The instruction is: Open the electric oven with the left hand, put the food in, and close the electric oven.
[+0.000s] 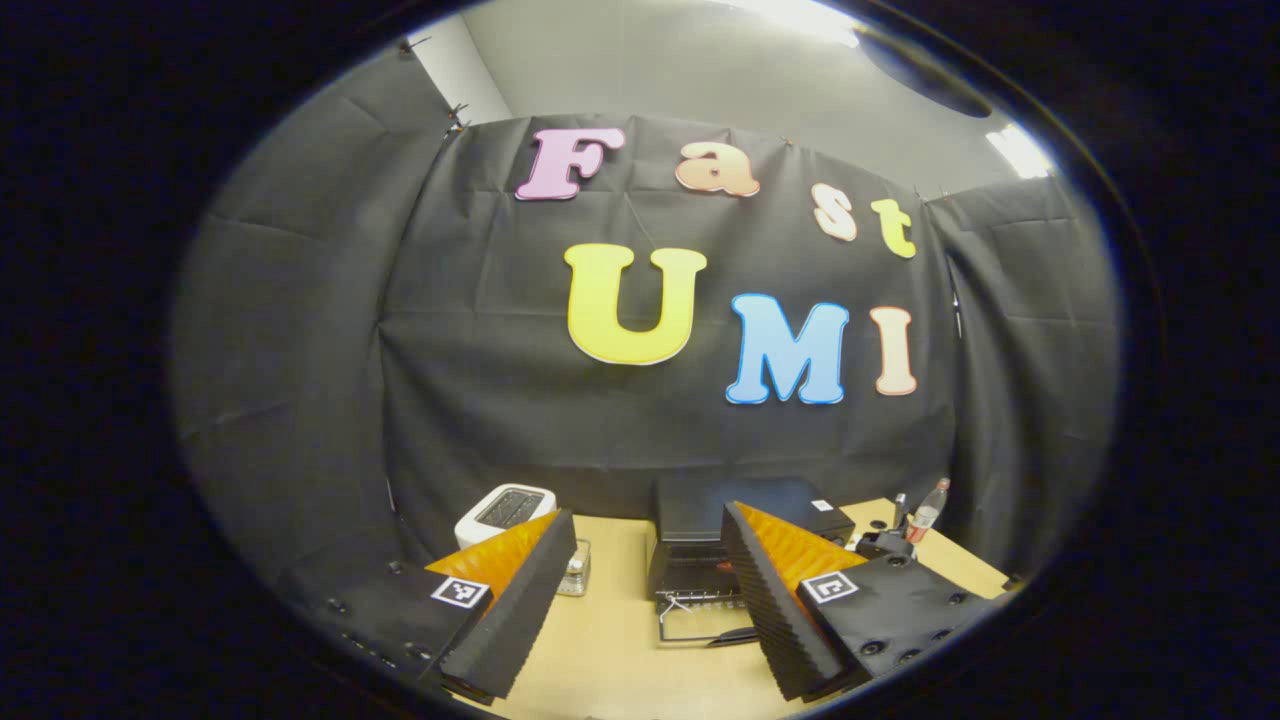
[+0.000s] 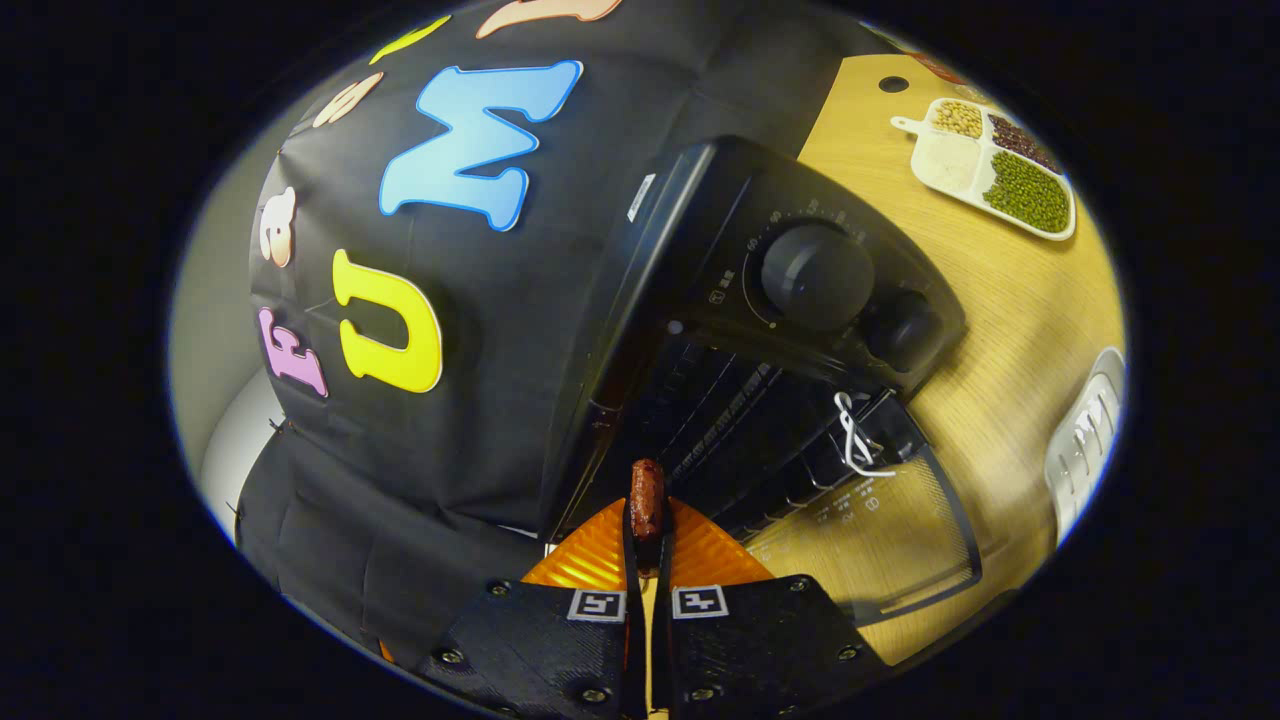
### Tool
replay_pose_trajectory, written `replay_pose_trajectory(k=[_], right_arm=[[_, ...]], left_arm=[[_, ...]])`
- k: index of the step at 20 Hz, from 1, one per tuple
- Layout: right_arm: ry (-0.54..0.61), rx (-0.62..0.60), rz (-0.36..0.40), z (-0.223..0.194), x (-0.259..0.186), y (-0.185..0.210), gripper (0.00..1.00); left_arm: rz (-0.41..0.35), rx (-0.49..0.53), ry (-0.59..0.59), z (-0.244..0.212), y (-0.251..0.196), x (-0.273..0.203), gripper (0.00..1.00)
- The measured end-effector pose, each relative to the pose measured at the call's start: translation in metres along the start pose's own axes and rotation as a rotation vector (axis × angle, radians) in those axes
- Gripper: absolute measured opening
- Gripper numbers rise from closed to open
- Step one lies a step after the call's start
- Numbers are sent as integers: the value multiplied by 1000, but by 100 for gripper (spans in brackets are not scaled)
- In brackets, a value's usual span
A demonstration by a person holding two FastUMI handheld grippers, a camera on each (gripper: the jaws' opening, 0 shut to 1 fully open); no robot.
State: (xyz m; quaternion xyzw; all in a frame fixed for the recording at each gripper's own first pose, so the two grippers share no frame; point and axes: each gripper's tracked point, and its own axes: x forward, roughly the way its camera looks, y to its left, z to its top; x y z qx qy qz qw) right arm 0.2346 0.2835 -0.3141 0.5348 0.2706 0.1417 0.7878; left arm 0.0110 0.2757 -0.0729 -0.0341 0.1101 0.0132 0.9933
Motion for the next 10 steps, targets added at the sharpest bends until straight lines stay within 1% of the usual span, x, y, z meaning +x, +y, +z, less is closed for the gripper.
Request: replay_pose_trajectory(k=[1,2,3,4,8,10], right_arm=[[-17,8,-5,1,9,-2,3],[-35,20,0,2,16,-2,3],[-58,33,7,5,24,-2,3],[-85,47,3,7,32,-4,3],[-137,89,-38,10,58,-20,3],[-170,131,-31,14,66,-22,3]], left_arm=[[4,3,10,-3,4,2,98],[6,4,15,-5,8,3,100],[6,3,18,-6,11,4,94],[7,3,22,-7,14,5,100],[22,0,45,-17,24,10,100],[33,-9,49,-18,31,12,100]])
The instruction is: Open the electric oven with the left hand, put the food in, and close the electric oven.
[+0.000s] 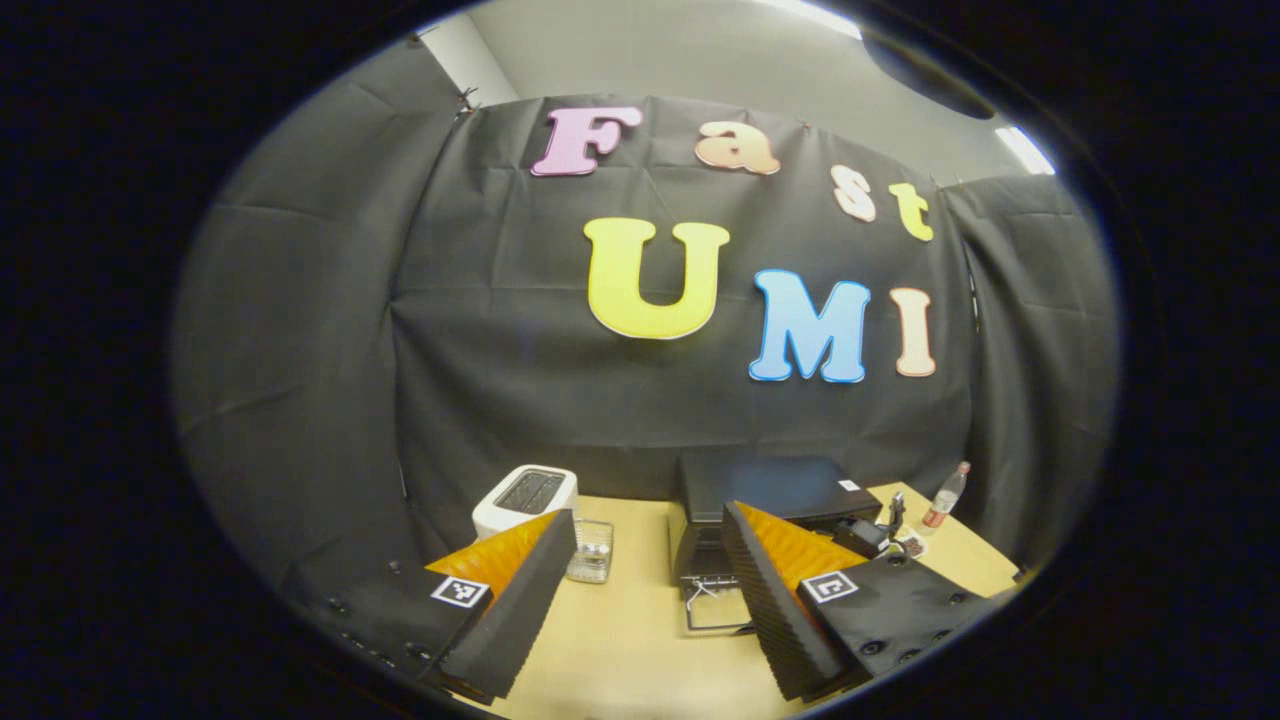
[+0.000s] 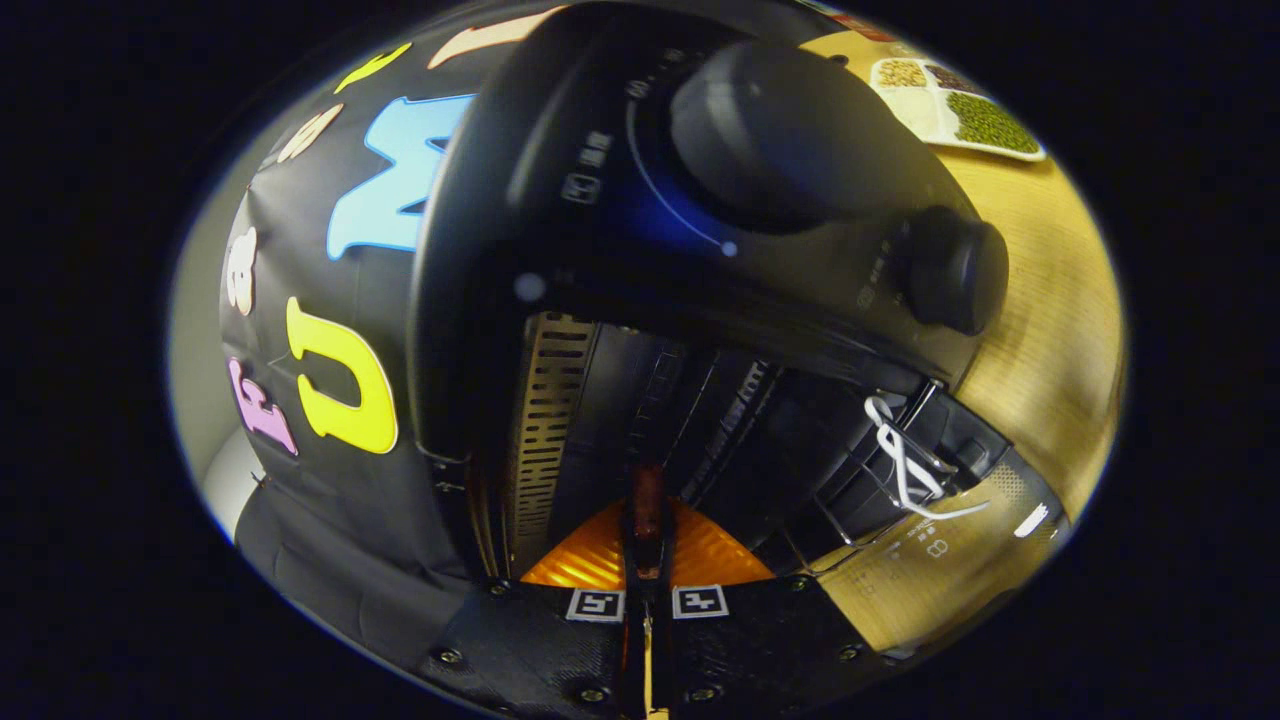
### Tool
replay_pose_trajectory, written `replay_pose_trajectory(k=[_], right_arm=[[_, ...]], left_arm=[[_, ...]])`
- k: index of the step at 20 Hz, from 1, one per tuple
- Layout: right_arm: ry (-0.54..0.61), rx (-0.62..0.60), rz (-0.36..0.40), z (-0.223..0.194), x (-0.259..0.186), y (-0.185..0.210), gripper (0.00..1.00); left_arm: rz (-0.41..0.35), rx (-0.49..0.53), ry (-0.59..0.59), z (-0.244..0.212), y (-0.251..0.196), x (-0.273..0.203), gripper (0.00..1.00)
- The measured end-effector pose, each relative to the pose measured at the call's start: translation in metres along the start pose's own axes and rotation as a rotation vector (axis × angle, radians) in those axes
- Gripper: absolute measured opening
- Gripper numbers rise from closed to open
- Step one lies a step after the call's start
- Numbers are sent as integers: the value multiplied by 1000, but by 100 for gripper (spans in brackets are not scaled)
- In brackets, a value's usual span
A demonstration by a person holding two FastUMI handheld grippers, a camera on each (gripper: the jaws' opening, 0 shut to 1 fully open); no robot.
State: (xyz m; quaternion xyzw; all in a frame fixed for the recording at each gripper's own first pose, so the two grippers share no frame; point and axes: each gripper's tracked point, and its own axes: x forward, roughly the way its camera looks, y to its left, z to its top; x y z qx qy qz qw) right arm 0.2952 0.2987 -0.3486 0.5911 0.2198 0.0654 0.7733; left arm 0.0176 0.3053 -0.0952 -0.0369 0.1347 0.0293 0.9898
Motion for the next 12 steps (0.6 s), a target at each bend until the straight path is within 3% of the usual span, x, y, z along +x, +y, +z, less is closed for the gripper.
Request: replay_pose_trajectory(k=[3,7,11,12], right_arm=[[-54,35,-19,1,6,-1,5],[-115,18,-139,5,2,-15,15],[-144,-98,-161,19,-15,-13,36],[-151,-134,-203,27,-21,-19,49]], left_arm=[[10,-8,11,-4,4,6,100],[-10,-13,-1,-1,-4,13,100],[-11,22,-18,1,-10,21,100],[-18,24,-20,2,-14,22,100]])
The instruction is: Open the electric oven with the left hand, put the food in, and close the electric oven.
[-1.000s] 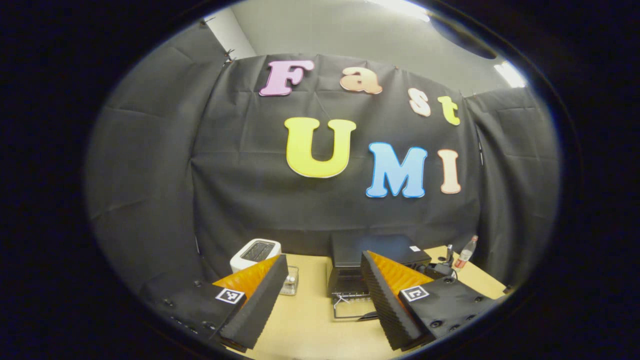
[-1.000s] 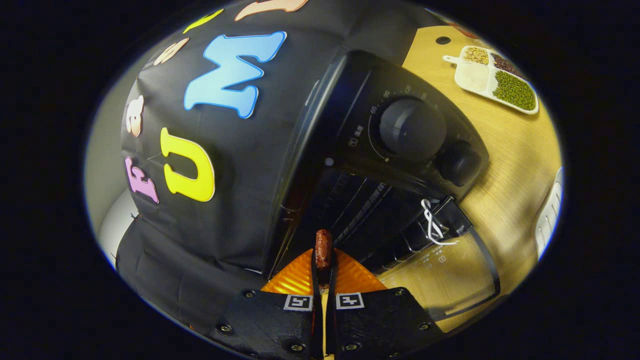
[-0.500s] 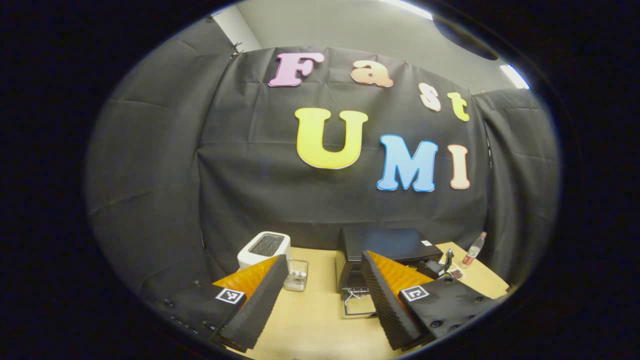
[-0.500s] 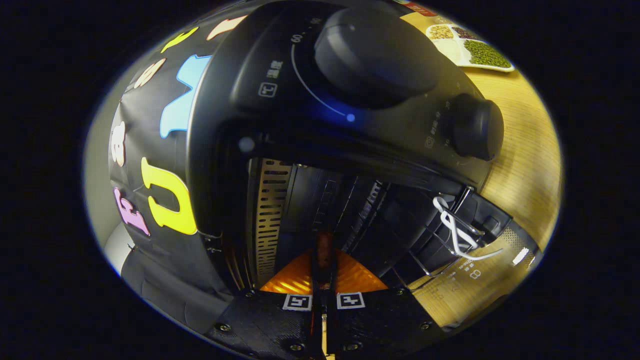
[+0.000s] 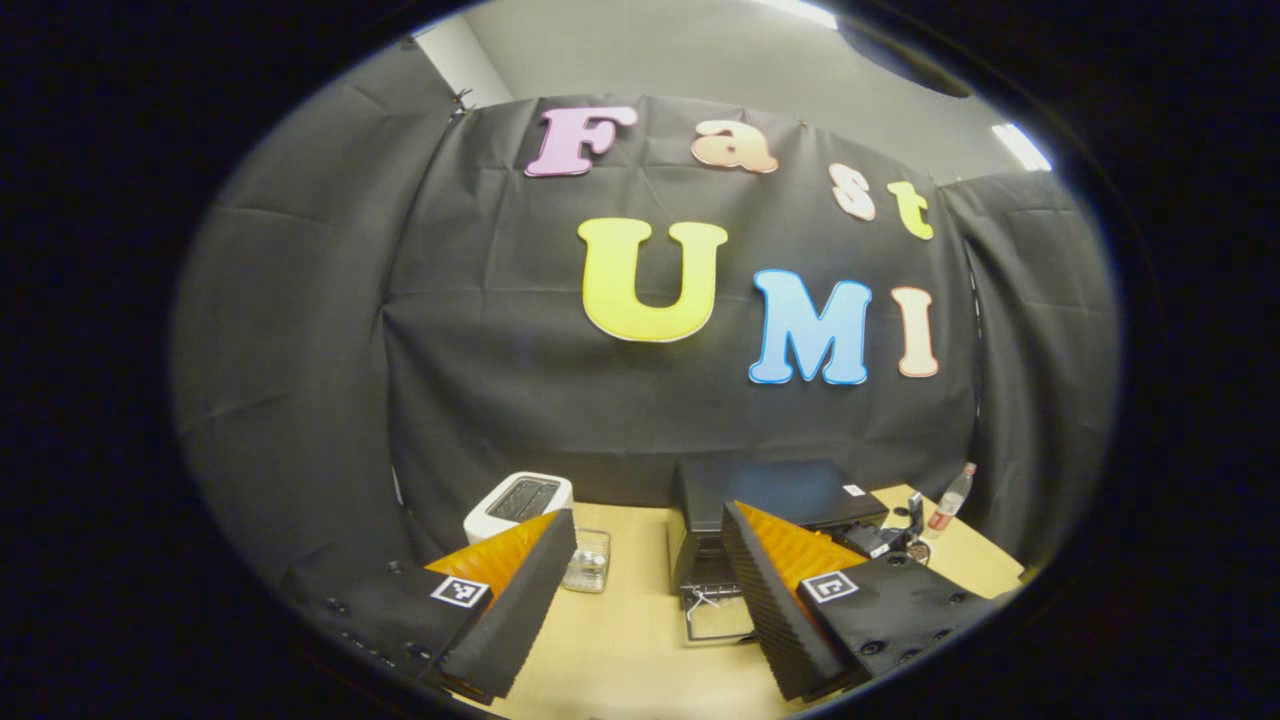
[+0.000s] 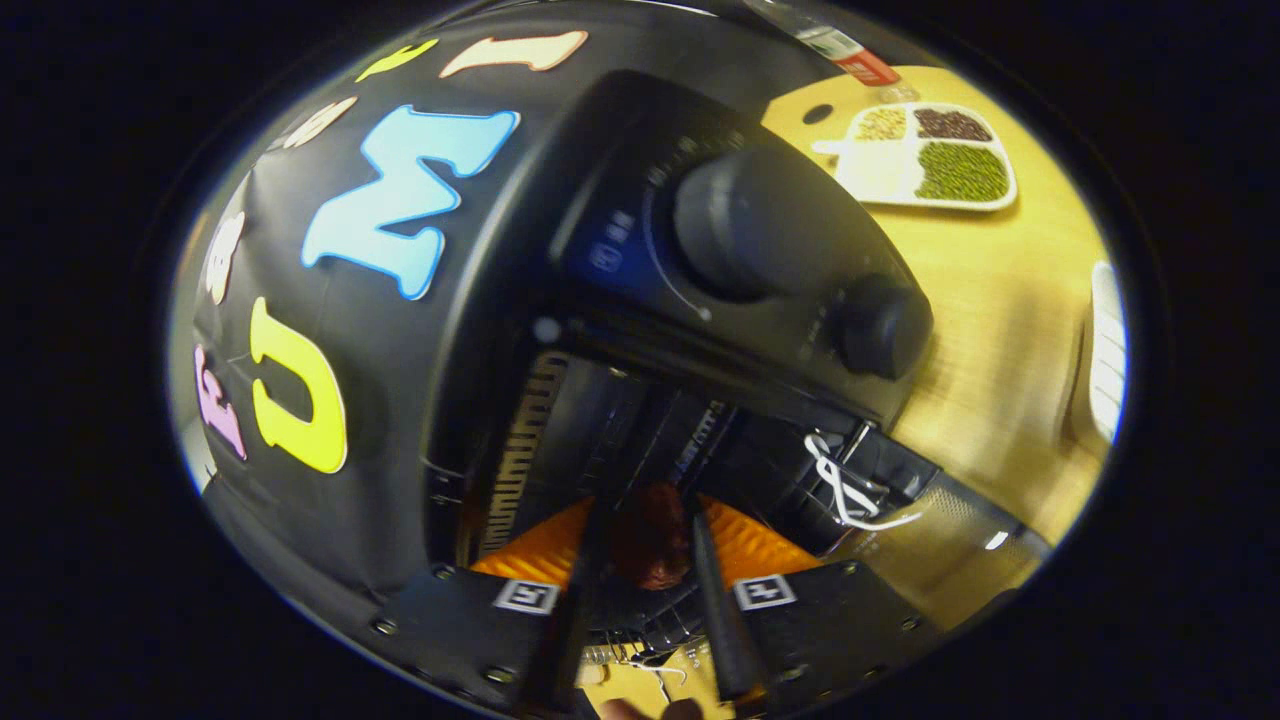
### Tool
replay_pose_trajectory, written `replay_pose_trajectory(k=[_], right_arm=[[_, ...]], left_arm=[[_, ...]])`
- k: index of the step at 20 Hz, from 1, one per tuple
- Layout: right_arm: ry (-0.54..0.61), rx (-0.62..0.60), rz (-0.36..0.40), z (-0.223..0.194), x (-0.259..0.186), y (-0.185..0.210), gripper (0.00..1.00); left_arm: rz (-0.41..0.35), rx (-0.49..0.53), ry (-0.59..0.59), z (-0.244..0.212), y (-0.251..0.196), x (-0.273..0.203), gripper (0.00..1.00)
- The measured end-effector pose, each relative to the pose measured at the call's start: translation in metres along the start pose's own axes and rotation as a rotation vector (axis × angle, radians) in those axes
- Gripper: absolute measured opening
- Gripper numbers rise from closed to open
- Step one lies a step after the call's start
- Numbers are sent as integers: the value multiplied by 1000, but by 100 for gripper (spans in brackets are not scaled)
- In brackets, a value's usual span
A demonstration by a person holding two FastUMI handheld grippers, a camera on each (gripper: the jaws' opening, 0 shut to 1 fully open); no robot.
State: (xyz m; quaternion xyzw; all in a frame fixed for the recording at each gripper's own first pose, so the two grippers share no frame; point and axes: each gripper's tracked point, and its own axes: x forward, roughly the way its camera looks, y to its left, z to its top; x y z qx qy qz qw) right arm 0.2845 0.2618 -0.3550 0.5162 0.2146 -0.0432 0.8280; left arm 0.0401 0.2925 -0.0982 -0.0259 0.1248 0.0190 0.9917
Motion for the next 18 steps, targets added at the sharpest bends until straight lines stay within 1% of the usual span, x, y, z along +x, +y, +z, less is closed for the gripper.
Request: replay_pose_trajectory(k=[1,2,3,4,5,6,8,10,14,18], right_arm=[[14,-24,-5,0,-2,1,63],[21,-52,-13,1,-8,1,67],[17,-91,-13,5,-14,0,69],[6,-135,-31,10,-24,-3,70],[-7,-183,-42,15,-33,-5,82],[-16,-230,-50,20,-43,-6,86],[-25,-323,-69,28,-63,-7,87],[-46,-424,-72,38,-88,-7,86],[-150,-566,-92,75,-148,1,87],[-270,-790,-95,121,-215,22,86]], left_arm=[[-7,-1,-1,-1,-4,1,100],[-13,-3,1,-3,-7,3,100],[-17,-8,5,-5,-11,6,100],[-24,-15,8,-6,-16,7,100],[-33,-20,5,-5,-20,9,100],[-41,-21,3,-4,-24,11,100],[-58,-22,-1,-5,-33,15,100],[-77,-26,-9,-6,-41,18,100],[-130,-15,-8,-15,-66,24,100],[-191,-16,-11,-17,-101,27,100]])
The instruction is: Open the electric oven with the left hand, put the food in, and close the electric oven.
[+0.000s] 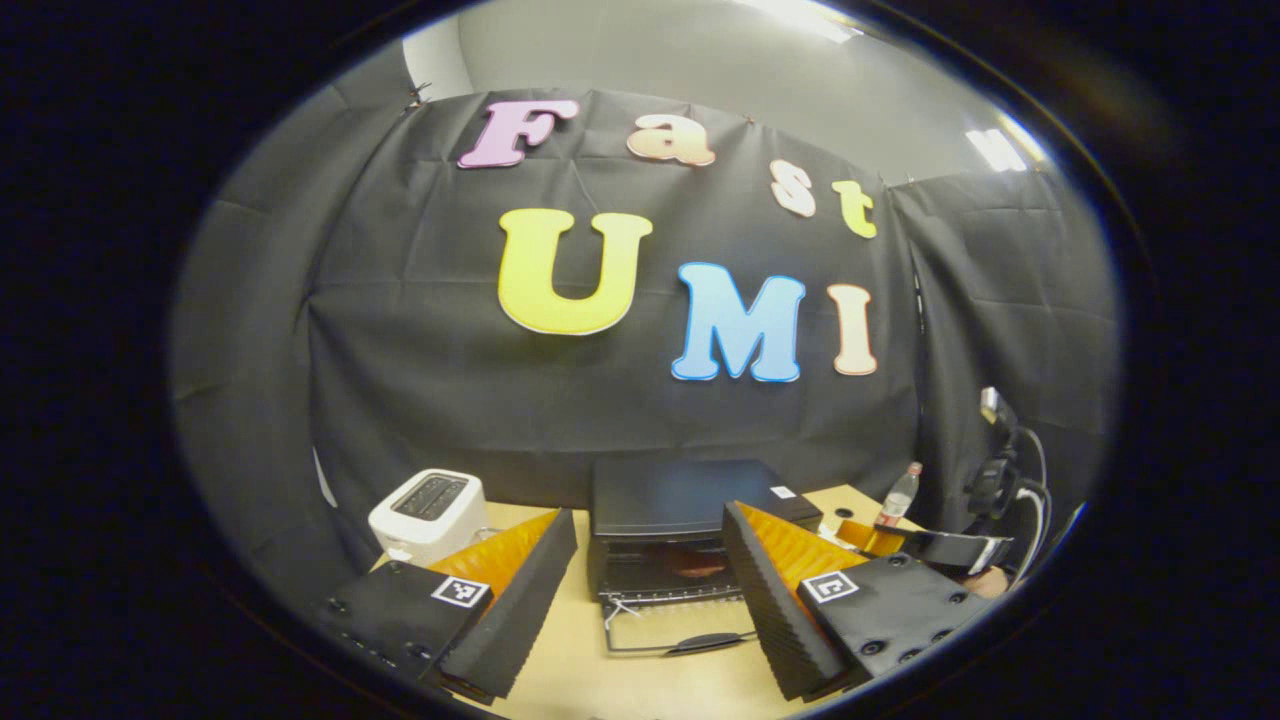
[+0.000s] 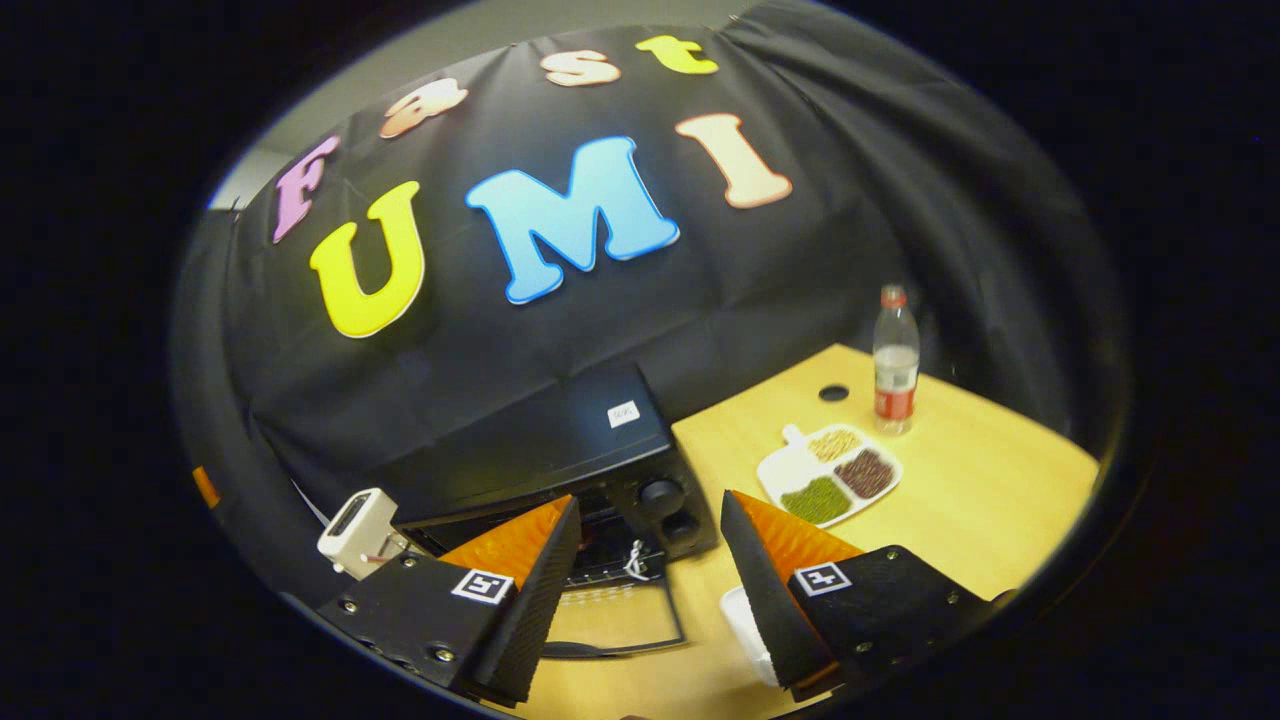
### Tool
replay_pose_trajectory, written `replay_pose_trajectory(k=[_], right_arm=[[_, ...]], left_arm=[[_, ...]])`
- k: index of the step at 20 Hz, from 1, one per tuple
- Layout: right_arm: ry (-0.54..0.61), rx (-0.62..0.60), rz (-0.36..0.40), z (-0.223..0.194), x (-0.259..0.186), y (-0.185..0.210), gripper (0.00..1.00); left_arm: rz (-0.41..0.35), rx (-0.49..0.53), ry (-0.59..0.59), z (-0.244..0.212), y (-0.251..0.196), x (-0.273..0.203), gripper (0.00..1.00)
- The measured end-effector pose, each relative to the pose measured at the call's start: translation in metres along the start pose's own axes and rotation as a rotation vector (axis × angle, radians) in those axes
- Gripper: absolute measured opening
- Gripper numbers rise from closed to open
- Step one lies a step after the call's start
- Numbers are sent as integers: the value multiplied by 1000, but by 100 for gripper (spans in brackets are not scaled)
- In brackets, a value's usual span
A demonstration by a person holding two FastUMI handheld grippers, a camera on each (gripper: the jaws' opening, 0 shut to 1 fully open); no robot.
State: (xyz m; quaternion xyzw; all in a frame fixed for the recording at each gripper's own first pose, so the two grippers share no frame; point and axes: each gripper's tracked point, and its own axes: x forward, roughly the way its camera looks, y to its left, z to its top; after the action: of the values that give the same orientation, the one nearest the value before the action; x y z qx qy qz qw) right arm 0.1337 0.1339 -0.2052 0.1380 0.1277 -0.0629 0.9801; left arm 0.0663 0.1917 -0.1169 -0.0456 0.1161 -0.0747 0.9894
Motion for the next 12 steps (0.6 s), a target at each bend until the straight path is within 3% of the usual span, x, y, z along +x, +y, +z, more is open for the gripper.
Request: replay_pose_trajectory(k=[5,9,12], right_arm=[[-187,-174,21,88,-58,-16,87],[-264,-199,80,133,-91,-15,86],[-289,-159,80,154,-100,-26,88]], left_arm=[[-41,8,-36,13,-45,13,100],[-29,-3,-47,16,-77,18,100],[-17,-5,-39,12,-95,20,100]])
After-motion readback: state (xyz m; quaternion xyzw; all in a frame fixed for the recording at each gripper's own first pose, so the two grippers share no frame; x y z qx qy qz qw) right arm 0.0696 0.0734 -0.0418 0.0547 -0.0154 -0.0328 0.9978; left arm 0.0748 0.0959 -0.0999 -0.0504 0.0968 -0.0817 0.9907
